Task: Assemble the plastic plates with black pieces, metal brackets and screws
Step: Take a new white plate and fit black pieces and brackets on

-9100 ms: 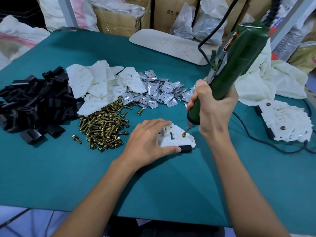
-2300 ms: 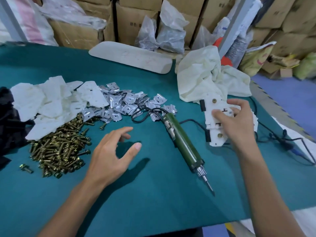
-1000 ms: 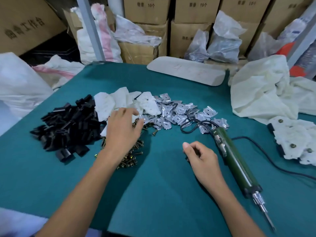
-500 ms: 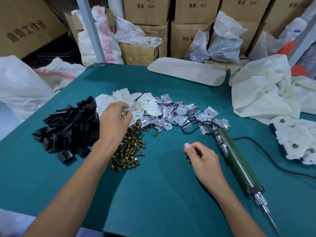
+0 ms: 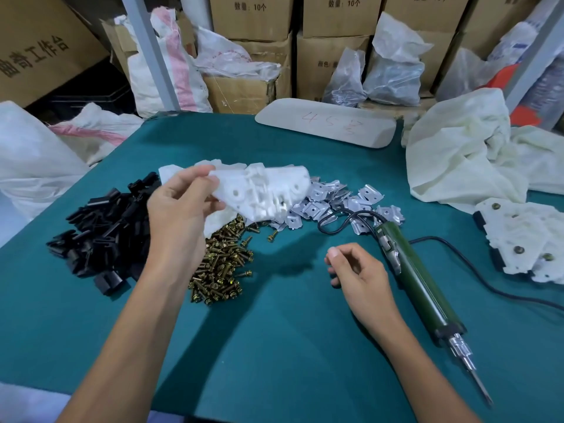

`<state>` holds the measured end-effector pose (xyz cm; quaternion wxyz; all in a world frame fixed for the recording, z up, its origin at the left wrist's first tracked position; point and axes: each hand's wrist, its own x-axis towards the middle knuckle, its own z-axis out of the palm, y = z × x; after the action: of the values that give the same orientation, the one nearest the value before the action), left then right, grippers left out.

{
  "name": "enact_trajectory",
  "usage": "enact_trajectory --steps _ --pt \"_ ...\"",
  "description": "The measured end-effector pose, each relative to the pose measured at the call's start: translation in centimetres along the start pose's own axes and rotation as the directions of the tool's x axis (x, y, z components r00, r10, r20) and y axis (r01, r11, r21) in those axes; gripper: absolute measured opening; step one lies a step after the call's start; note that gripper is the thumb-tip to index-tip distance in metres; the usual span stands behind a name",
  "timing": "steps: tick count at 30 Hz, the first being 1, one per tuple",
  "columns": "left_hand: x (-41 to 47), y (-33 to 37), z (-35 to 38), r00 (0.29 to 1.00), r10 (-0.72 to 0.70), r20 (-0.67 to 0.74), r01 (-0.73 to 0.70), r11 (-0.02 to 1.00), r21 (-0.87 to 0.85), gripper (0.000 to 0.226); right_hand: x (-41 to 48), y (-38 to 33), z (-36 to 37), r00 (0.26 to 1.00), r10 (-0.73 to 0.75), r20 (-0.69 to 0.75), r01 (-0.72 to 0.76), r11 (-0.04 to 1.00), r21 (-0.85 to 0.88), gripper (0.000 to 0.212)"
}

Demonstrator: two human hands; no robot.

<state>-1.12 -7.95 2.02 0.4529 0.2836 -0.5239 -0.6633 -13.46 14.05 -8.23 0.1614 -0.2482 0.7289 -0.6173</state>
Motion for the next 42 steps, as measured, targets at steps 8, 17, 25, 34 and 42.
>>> enact_trajectory --steps 8,17,25,34,42 --pt "-1.9 -2.1 0.7 0.947 -0.287 0.147 0.297 0.954 -0.048 0.030 0.4 -1.9 -1.0 0.969 0.205 0.136 -0.246 0.794 0.556 0.042" --pt "-8.3 -3.8 1.8 0.872 0.099 0.479 -0.242 0.939 0.246 0.024 0.8 -1.3 -0.3 0.944 0.299 0.138 -0.328 0.816 0.476 0.032" --pt "-15.3 -8.1 1.6 0.344 0.284 0.895 -0.898 0.378 0.225 0.016 0.9 -0.5 -0.4 0.967 0.252 0.025 -0.245 0.911 0.332 0.019" --pt "-14.6 -8.2 0.9 0.390 0.147 0.909 -0.830 0.482 0.279 0.013 0.6 0.9 0.1 0.992 0.083 -0.098 -0.097 0.984 -0.147 0.032" --pt "-7.0 -5.1 -5.1 0.838 0.140 0.527 -0.538 0.374 0.756 0.012 0.2 0.8 -0.2 0.997 -0.037 -0.074 0.014 0.956 -0.294 0.029"
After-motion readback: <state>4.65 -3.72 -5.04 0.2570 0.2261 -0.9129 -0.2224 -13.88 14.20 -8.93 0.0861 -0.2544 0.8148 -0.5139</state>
